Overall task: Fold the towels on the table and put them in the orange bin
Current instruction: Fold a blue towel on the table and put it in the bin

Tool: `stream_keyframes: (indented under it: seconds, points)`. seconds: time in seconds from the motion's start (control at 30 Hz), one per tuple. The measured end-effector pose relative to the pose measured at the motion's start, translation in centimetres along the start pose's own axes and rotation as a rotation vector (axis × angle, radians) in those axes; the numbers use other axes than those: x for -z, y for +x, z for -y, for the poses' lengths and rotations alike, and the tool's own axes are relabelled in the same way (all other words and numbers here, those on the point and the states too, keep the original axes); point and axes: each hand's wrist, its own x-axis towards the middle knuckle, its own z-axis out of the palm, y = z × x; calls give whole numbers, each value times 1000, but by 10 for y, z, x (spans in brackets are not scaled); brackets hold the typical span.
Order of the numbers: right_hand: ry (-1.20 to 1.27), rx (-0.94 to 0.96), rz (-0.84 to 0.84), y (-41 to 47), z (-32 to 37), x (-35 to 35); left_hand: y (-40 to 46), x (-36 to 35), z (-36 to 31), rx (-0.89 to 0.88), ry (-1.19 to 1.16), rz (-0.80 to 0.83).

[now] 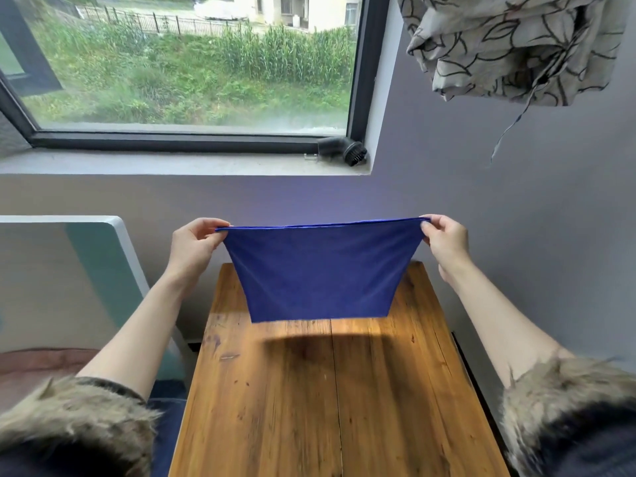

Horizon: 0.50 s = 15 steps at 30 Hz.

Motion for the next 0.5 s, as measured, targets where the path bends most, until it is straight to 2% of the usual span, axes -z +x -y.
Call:
stream_keyframes:
  seconds: [0.13,0.27,0.5]
  points:
    - [-16,52,6,-12,-14,9,-14,5,5,-28,-51,27]
    - [1,6,45,-36,-43,24,-37,11,18,-13,-38,118]
    - [-213,-283,288,-100,-135,54,-107,14,96,313,225,396]
